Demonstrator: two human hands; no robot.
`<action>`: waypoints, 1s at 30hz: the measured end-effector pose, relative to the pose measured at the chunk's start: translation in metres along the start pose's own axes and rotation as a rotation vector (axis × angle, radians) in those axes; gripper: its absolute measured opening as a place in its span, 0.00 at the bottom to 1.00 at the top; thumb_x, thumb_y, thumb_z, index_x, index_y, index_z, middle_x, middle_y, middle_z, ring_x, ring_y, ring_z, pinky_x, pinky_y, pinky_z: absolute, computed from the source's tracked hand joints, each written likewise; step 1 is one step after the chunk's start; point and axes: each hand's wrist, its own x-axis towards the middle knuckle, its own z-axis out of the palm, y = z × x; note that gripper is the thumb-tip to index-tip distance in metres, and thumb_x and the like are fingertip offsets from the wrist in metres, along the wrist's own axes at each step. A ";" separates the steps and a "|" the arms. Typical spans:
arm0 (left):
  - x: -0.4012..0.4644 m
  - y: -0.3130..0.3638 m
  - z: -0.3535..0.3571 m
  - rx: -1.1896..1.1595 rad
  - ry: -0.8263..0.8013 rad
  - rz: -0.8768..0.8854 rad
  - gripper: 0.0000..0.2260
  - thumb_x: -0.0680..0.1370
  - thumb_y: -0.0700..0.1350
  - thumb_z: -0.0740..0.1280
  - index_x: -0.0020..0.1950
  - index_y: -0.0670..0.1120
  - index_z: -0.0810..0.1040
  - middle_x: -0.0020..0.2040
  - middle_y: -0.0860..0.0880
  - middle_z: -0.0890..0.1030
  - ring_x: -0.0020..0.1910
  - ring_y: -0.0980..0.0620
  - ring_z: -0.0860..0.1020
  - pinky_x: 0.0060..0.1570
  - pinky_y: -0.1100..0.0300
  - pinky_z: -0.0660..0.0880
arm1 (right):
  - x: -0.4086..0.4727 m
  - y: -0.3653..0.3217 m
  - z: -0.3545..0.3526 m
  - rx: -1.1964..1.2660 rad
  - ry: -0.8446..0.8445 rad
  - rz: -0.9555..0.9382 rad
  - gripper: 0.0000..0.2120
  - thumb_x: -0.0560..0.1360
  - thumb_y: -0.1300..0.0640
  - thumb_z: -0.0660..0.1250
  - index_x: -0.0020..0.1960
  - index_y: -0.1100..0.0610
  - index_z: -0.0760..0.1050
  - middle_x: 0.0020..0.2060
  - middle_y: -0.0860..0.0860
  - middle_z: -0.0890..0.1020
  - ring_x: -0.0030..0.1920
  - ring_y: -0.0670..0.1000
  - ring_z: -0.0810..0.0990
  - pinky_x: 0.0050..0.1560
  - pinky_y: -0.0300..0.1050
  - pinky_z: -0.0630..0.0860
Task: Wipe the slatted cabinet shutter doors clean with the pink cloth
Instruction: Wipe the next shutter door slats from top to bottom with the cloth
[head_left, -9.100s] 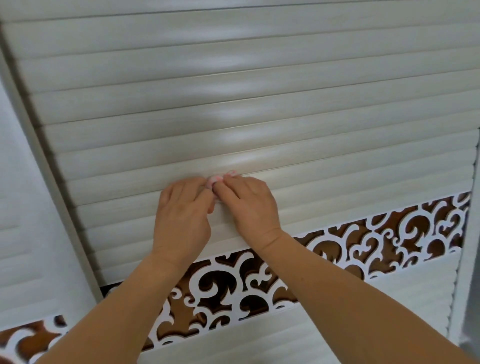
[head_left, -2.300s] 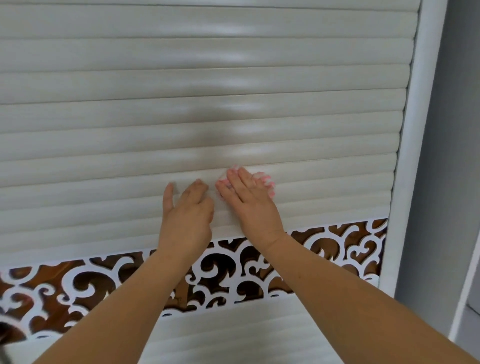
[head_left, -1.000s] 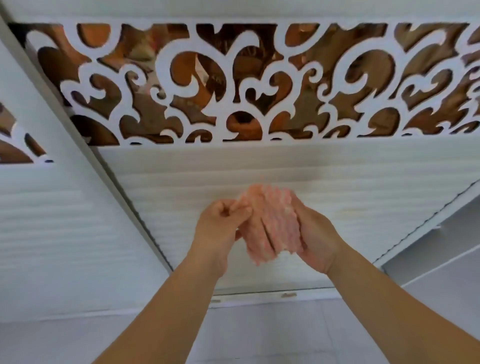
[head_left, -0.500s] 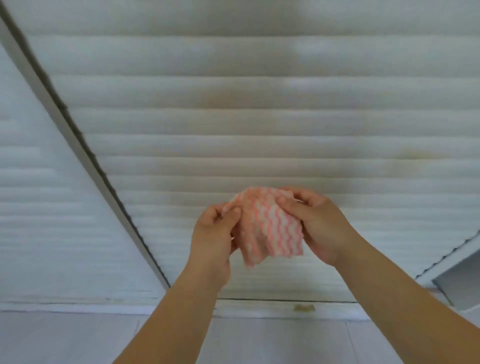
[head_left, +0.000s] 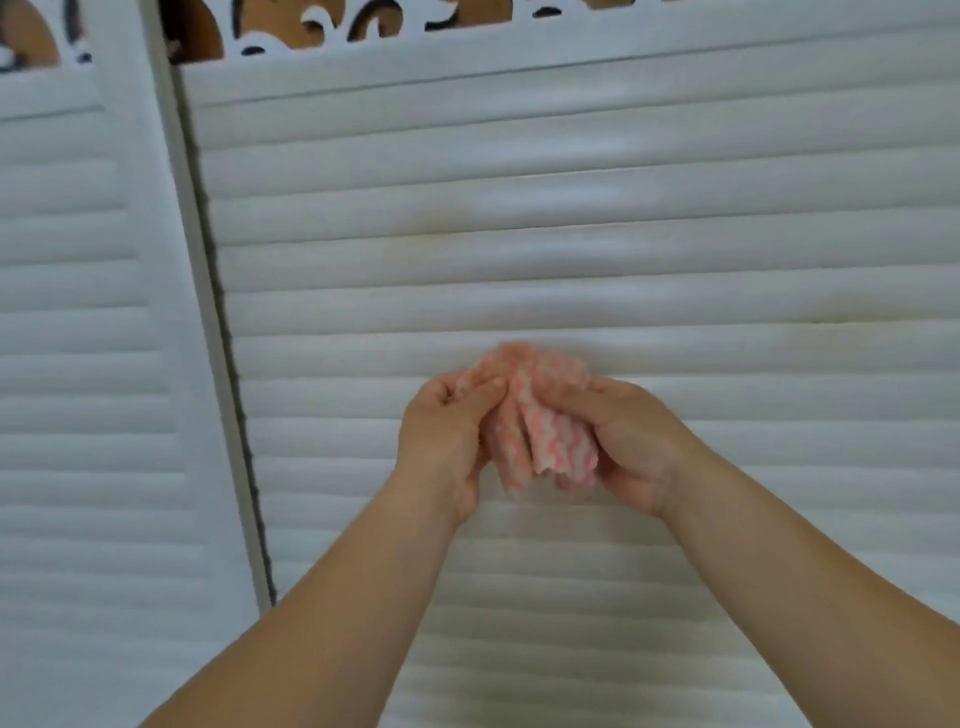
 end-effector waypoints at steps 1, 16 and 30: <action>0.002 0.006 0.005 -0.009 0.008 0.002 0.08 0.75 0.34 0.66 0.53 0.39 0.72 0.45 0.42 0.79 0.39 0.49 0.78 0.37 0.59 0.77 | 0.002 -0.006 0.002 0.028 0.027 -0.010 0.19 0.65 0.56 0.71 0.53 0.65 0.79 0.47 0.60 0.84 0.44 0.55 0.84 0.45 0.46 0.80; 0.044 0.056 -0.045 1.054 0.211 0.621 0.15 0.76 0.38 0.61 0.62 0.47 0.72 0.62 0.49 0.69 0.60 0.51 0.69 0.55 0.60 0.66 | 0.076 -0.060 0.043 -1.282 0.758 -0.902 0.21 0.75 0.58 0.51 0.65 0.61 0.71 0.65 0.60 0.70 0.66 0.55 0.65 0.69 0.50 0.63; 0.085 0.046 -0.105 1.172 0.147 1.129 0.18 0.64 0.34 0.55 0.48 0.47 0.75 0.46 0.52 0.78 0.44 0.52 0.72 0.44 0.62 0.63 | 0.130 -0.022 0.139 -1.611 0.630 -0.898 0.33 0.74 0.45 0.41 0.77 0.54 0.55 0.76 0.58 0.52 0.76 0.61 0.45 0.73 0.59 0.42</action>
